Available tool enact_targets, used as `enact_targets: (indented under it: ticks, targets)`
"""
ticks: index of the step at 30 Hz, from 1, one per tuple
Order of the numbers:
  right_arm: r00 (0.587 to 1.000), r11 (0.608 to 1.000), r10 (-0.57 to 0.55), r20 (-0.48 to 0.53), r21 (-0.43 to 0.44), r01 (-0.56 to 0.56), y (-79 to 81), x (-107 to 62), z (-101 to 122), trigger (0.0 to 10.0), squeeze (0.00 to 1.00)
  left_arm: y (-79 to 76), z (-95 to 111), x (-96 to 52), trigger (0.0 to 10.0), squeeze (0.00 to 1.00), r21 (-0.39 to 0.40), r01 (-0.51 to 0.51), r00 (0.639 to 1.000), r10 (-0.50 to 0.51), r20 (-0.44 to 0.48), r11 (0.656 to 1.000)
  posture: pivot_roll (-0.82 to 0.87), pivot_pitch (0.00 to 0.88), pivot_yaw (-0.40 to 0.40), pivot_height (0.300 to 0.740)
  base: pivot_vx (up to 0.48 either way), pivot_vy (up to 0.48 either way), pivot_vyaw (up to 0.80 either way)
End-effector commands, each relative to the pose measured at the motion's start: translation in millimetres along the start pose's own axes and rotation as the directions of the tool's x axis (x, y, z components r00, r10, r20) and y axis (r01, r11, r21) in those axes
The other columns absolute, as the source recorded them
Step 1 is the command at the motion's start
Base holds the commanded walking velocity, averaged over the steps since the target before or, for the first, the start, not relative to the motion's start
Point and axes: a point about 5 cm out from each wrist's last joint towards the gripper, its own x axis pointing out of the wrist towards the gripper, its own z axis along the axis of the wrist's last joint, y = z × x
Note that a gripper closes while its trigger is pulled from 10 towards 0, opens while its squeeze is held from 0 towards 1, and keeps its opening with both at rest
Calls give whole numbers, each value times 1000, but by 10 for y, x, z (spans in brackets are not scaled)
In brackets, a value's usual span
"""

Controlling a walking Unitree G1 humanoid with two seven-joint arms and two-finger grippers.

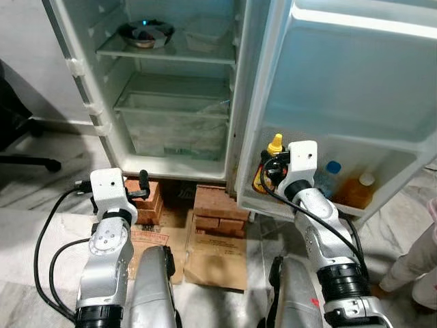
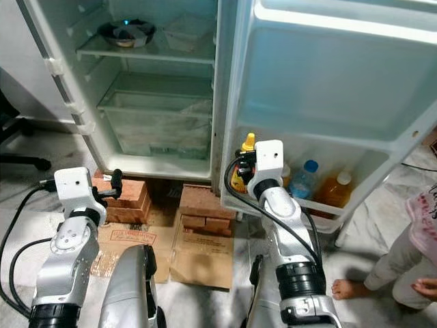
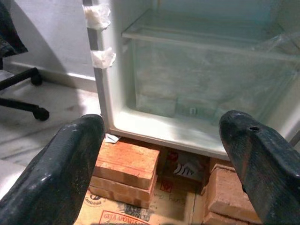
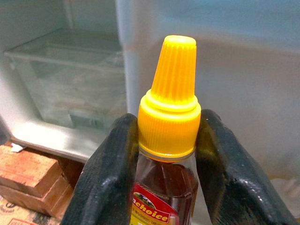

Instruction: Restocking fridge

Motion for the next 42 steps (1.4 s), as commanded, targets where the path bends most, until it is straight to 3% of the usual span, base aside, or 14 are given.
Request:
enact_targets:
  ticks: [1, 7, 13, 21, 28, 37, 42]
  targets:
    - [1000, 1000, 16, 17, -9, -15, 21, 37, 69, 10000, 0, 17, -24, -38, 10000, 0, 3, 4, 1000, -4, -19, 1000, 45, 0, -31, 489, 0, 0, 0]
    - [999, 999, 34, 10, -19, -34, 40, 101, 80, 10000, 0, 5, -12, -99, 10000, 0, 10, 18, 1000, -18, -23, 1000, 63, 13, -29, 454, 0, 0, 0]
    - [999, 998, 46, -13, -45, -47, 57, 271, 80, 10000, 0, -19, 25, -179, 10000, 0, 16, 67, 998, -67, -7, 998, 82, 29, -28, 454, 0, 0, 0]
    - [998, 998, 51, 45, -37, -49, 103, 466, 215, 10000, 0, 18, 35, -293, 10000, 0, 27, 50, 999, -50, -7, 998, 115, 61, -33, 454, 0, 0, 0]
    - [989, 995, -62, 131, -64, 71, 8, 639, 446, 10000, 0, 92, -1, -452, 10000, 0, 49, 53, 998, -51, -35, 997, 145, 95, -37, 454, 0, 0, 0]
    - [970, 980, -146, 193, -103, 168, -107, 695, 583, 10000, 0, 106, 7, -549, 10000, 0, 53, 45, 998, -43, -46, 998, 163, 125, -46, 454, 0, 0, 0]
    - [957, 959, -139, 255, -207, 195, -89, 704, 643, 10000, 0, 124, 21, -579, 10000, 0, 62, 37, 998, -35, -47, 997, 164, 142, -48, 454, 0, 0, 0]
